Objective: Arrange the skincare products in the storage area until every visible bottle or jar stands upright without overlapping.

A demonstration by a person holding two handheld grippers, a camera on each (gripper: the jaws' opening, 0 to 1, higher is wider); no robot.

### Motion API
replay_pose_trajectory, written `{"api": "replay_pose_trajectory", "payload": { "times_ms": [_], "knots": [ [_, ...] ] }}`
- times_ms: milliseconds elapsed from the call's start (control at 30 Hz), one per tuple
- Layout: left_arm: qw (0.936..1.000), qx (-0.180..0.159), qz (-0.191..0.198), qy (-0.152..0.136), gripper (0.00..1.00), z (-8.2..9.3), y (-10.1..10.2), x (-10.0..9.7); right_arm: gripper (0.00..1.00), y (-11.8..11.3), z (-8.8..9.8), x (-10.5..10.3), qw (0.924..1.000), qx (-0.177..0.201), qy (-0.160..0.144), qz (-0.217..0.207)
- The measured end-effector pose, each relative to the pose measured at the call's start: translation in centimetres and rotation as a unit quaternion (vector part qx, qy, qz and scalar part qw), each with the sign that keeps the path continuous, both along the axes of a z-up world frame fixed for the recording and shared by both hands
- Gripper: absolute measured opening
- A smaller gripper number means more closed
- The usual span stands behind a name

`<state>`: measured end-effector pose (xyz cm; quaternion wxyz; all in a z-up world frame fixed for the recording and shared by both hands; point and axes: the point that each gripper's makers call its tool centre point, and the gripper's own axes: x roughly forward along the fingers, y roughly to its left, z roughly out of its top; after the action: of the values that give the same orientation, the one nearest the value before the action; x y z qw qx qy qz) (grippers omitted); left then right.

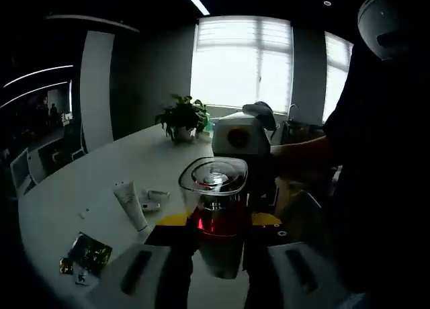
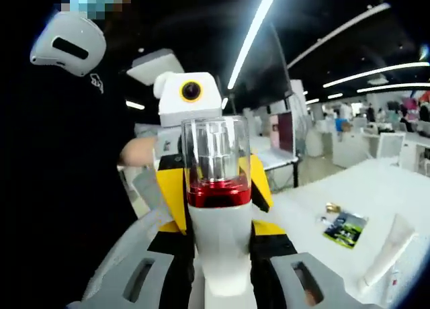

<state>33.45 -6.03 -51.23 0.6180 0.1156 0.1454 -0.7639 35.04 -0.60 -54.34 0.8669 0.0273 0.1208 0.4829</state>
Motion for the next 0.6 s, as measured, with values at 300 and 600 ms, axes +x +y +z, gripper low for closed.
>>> {"api": "replay_pose_trajectory", "payload": {
  "times_ms": [300,600],
  "knots": [
    [0.9990,-0.006,-0.006,0.044,0.26,0.1,0.0,0.7,0.24,-0.6,0.5,0.1,0.9996,-0.012,-0.018,-0.016],
    [0.9970,-0.014,-0.008,0.075,0.26,0.3,0.0,0.9,0.22,-1.1,1.0,0.2,0.9995,0.007,-0.019,-0.024]
  ]
}}
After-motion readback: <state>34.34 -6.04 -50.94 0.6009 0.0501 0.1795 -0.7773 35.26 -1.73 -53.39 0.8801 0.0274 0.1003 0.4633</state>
